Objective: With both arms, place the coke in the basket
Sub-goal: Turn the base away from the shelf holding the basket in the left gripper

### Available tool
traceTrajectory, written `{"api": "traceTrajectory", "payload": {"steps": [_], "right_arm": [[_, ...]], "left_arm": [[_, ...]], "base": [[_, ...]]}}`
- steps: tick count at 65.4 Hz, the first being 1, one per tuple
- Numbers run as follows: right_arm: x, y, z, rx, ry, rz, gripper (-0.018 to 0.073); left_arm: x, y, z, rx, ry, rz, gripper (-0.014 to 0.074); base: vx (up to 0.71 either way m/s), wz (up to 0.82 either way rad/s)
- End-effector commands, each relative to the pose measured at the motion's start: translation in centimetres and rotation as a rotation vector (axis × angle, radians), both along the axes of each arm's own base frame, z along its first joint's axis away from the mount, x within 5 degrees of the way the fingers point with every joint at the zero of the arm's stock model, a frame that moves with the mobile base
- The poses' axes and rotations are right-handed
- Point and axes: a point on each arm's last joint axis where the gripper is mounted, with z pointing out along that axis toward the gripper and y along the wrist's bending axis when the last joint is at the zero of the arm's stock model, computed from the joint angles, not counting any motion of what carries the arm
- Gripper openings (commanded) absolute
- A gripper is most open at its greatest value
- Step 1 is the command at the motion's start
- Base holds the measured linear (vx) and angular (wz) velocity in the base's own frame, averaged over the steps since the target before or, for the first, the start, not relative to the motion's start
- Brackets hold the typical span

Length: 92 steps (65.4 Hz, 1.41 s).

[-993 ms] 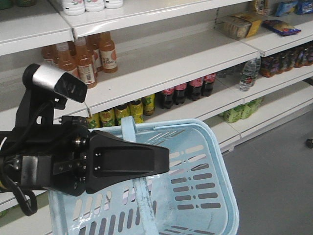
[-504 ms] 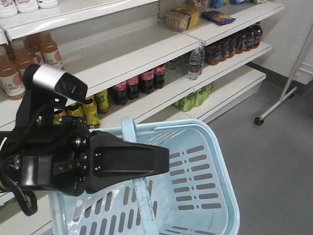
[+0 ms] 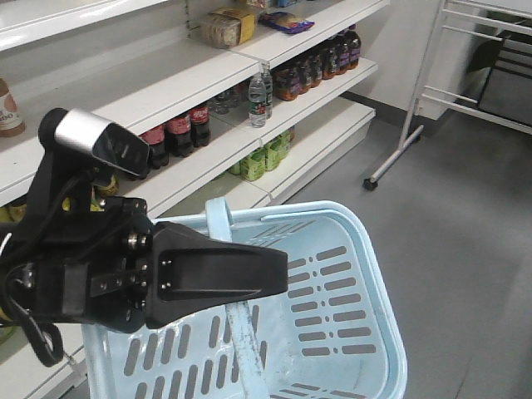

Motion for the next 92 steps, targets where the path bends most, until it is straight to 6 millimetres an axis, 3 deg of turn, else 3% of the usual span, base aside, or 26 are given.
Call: {"api": "traceTrajectory", "payload": {"steps": [1, 92], "right_arm": [[-0.14, 0.04, 0.35, -0.015, -0.076, 0.001, -0.0005], [-0.14, 0.04, 0.36, -0.015, -0.077, 0.002, -0.0005]], "left_arm": [[-1.80, 0.47, 2.56, -0.172, -0.036, -0.155, -0.0006], [-1.80, 0.47, 2.56, -0.172, -0.036, -0.155, -0.0006]], "base": [[-0.08, -0.32], [0.00, -0.29]]}}
